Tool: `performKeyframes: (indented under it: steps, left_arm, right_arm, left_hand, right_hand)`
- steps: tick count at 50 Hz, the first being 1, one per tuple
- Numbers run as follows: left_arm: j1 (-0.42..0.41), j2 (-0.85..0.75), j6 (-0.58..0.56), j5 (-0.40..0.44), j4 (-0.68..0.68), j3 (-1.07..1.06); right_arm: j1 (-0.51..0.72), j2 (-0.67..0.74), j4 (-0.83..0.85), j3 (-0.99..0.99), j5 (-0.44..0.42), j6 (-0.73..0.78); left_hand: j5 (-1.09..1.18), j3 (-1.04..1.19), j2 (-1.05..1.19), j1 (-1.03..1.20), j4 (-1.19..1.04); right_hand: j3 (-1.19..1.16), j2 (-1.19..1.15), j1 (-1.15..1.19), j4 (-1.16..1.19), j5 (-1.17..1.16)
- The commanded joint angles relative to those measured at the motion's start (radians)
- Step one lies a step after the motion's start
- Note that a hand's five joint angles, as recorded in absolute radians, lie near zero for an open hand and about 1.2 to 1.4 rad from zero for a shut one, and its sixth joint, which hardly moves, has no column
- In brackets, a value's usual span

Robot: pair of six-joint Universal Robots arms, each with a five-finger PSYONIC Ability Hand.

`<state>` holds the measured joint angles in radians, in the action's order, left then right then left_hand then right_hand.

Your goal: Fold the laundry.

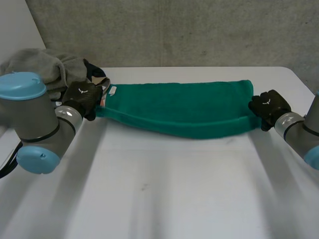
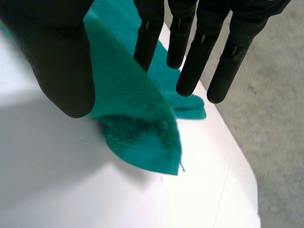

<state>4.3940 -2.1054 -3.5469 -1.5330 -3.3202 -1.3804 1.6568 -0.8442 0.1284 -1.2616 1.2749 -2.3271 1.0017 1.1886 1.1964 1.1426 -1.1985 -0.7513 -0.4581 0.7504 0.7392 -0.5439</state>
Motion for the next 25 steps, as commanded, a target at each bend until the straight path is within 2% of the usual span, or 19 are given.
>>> performKeyframes:
  steps: [1, 6, 14, 15, 16, 17, 21, 25]
  left_arm:
    - [0.012, 0.025, 0.002, 0.016, -0.001, -0.031]
    - [0.025, 0.021, 0.003, 0.017, 0.002, -0.025]
    - [0.031, 0.024, 0.005, 0.022, 0.002, -0.023]
    - [0.031, 0.025, 0.005, 0.024, 0.002, -0.025]
    - [0.031, 0.027, 0.005, 0.024, 0.002, -0.026]
    - [0.031, 0.027, 0.005, 0.024, 0.004, -0.028]
    - [0.031, 0.044, 0.005, 0.025, 0.022, -0.035]
    - [0.033, 0.076, 0.0, 0.03, 0.079, -0.061]
  right_arm:
    - [-0.023, 0.066, -0.023, 0.068, -0.14, 0.121]
    - [-0.026, 0.111, -0.029, 0.11, -0.163, 0.172]
    - [-0.029, 0.134, -0.013, 0.143, -0.167, 0.169]
    - [-0.031, 0.136, -0.016, 0.146, -0.167, 0.172]
    - [-0.032, 0.14, -0.027, 0.154, -0.17, 0.173]
    - [-0.034, 0.142, -0.036, 0.157, -0.172, 0.175]
    - [-0.06, 0.12, -0.157, 0.174, -0.174, 0.192]
    - [-0.1, 0.025, -0.329, 0.156, -0.167, 0.175]
  left_hand:
    - [0.22, 0.208, 0.2, 0.254, -0.198]
    - [0.22, 0.208, 0.2, 0.254, -0.198]
    - [0.22, 0.208, 0.2, 0.254, -0.198]
    - [0.22, 0.208, 0.2, 0.254, -0.198]
    - [0.22, 0.208, 0.2, 0.254, -0.198]
    - [0.22, 0.208, 0.2, 0.254, -0.198]
    - [0.22, 0.208, 0.2, 0.254, -0.198]
    - [0.22, 0.208, 0.2, 0.254, -0.198]
  right_hand:
    - [-0.054, -0.348, 0.055, 0.067, -0.087]
    - [-0.057, -0.351, 0.058, 0.069, -0.09]
    - [-0.072, -0.365, 0.073, 0.084, -0.105]
    - [-0.122, -0.415, 0.122, 0.134, -0.154]
    - [-0.45, -0.744, 0.451, 0.463, -0.483]
    - [-0.625, -0.918, 0.626, 0.637, -0.658]
    - [-0.645, -0.938, 0.646, 0.657, -0.678]
    - [-0.645, -0.938, 0.646, 0.657, -0.678]
